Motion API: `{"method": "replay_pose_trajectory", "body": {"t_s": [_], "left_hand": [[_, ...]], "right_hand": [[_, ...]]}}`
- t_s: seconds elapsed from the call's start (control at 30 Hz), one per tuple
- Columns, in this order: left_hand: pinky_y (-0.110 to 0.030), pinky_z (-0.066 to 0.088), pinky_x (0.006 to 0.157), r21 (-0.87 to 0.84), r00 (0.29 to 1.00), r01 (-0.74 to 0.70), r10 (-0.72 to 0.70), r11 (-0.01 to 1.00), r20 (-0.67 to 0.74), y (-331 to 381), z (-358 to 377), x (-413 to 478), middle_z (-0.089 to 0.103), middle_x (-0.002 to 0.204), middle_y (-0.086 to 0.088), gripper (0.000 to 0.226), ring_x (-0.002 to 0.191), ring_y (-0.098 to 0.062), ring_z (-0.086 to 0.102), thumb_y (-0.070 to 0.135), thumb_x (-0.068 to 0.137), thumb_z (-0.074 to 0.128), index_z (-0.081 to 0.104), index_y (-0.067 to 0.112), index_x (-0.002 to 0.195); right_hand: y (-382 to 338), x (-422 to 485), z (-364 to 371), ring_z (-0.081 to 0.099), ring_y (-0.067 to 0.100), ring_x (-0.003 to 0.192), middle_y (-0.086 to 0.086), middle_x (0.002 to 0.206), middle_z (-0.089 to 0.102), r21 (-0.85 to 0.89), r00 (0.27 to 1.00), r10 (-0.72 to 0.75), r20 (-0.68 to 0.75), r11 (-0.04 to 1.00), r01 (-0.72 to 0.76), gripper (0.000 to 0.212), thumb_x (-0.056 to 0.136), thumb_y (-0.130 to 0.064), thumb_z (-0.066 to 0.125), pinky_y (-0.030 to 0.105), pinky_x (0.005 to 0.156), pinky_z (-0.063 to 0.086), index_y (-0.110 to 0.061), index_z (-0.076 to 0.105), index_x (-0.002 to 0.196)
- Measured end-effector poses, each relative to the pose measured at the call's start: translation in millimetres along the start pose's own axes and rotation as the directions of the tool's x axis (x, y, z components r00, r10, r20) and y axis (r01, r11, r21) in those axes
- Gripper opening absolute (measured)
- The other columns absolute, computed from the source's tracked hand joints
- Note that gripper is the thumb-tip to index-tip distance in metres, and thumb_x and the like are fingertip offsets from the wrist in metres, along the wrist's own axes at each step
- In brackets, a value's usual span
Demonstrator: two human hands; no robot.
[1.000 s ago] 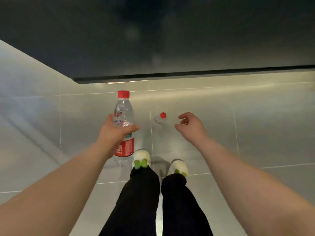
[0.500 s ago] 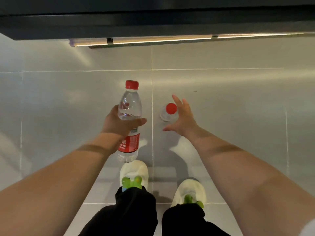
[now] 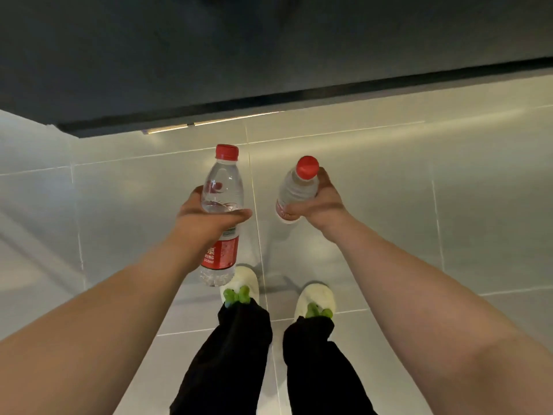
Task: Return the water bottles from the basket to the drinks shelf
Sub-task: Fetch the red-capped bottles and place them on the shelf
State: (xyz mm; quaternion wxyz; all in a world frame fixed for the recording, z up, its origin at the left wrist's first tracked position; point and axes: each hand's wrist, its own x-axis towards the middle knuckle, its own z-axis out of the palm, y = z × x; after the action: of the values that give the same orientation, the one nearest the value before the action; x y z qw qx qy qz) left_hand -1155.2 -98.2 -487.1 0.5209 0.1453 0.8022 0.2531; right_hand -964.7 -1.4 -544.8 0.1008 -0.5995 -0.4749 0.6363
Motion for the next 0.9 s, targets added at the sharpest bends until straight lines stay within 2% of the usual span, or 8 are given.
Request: {"method": "replay_pose_trajectory", "body": {"t_s": [0.13,0.2,0.27,0.47,0.57,0.67,0.77,0.9], "left_hand": [[-0.043,0.048,0.087,-0.004,0.997,-0.072,0.072,0.997,0.041,68.9,-10.3,-95.5,0.065,0.108,0.0,0.071,0.099,-0.024,0.062,0.031,0.061,0.087,0.051,0.026,0.122],[-0.041,0.05,0.083,-0.014,0.993,-0.098,0.099,0.995,0.062,102.3,-13.3,-139.0,0.067,0.106,-0.002,0.069,0.096,-0.024,0.064,0.026,0.061,0.088,0.053,0.024,0.12],[-0.034,0.05,0.073,-0.026,0.986,-0.14,0.142,0.99,0.088,132.0,-15.3,-181.5,0.068,0.101,-0.002,0.063,0.091,-0.023,0.066,0.024,0.062,0.087,0.055,0.024,0.116],[-0.032,0.051,0.067,-0.024,0.945,-0.26,0.259,0.965,0.2,195.8,-3.6,-282.3,0.069,0.093,0.0,0.036,0.085,-0.022,0.068,0.038,0.068,0.083,0.057,0.034,0.093],[-0.034,0.055,0.066,-0.048,0.916,-0.255,0.258,0.966,0.308,223.8,13.2,-310.5,0.071,0.091,-0.002,0.036,0.081,-0.023,0.071,0.04,0.07,0.082,0.058,0.033,0.096],[-0.038,0.058,0.065,-0.023,0.878,-0.209,0.198,0.978,0.435,250.3,33.4,-328.5,0.072,0.093,-0.004,0.044,0.081,-0.024,0.072,0.04,0.069,0.082,0.057,0.03,0.105],[-0.045,0.057,0.073,0.056,0.823,-0.218,0.152,0.974,0.548,274.4,55.1,-343.3,0.071,0.099,-0.005,0.043,0.088,-0.028,0.071,0.038,0.07,0.082,0.055,0.031,0.104],[-0.041,0.057,0.062,0.169,0.723,-0.287,0.097,0.943,0.684,288.4,85.4,-365.1,0.073,0.095,-0.009,0.04,0.081,-0.028,0.073,0.028,0.071,0.082,0.055,0.028,0.1]], "right_hand": [[-75.0,-96.8,-53.0,0.063,0.011,0.087,-0.004,0.097,0.065,0.211,0.997,0.041,0.06,0.976,-0.053,0.058,0.061,-0.001,0.078,0.024,0.063,0.047,-0.029,0.053,0.105],[-104.6,-142.6,-76.7,0.063,0.012,0.09,-0.006,0.099,0.067,0.313,0.996,0.056,0.064,0.947,-0.073,0.055,0.063,-0.004,0.078,0.029,0.066,0.046,-0.034,0.055,0.102],[-129.9,-186.2,-98.2,0.065,0.016,0.092,-0.005,0.1,0.07,0.381,0.997,0.06,0.053,0.922,-0.076,0.054,0.065,-0.011,0.079,0.032,0.068,0.046,-0.034,0.056,0.108],[-185.2,-294.1,-151.4,0.069,0.027,0.09,0.007,0.098,0.071,0.54,1.0,0.005,-0.007,0.841,0.0,0.053,0.063,-0.042,0.077,0.042,0.075,0.056,-0.032,0.055,0.11],[-199.7,-329.0,-172.3,0.068,0.031,0.093,0.012,0.103,0.069,0.578,0.996,-0.04,-0.079,0.813,0.078,0.054,0.067,-0.045,0.075,0.048,0.082,0.055,-0.027,0.055,0.114],[-207.1,-357.2,-187.2,0.067,0.034,0.092,0.016,0.104,0.068,0.617,0.981,-0.046,-0.19,0.771,0.156,0.052,0.071,-0.045,0.072,0.05,0.084,0.054,-0.02,0.057,0.114],[-205.2,-386.8,-198.1,0.07,0.032,0.084,0.014,0.098,0.071,0.657,0.933,0.024,-0.36,0.716,0.236,0.052,0.071,-0.044,0.074,0.047,0.079,0.056,-0.018,0.057,0.113],[-187.3,-435.4,-204.8,0.07,0.032,0.082,0.013,0.097,0.072,0.701,0.841,0.122,-0.528,0.622,0.35,0.064,0.059,-0.046,0.08,0.049,0.079,0.056,-0.02,0.058,0.113]]}}
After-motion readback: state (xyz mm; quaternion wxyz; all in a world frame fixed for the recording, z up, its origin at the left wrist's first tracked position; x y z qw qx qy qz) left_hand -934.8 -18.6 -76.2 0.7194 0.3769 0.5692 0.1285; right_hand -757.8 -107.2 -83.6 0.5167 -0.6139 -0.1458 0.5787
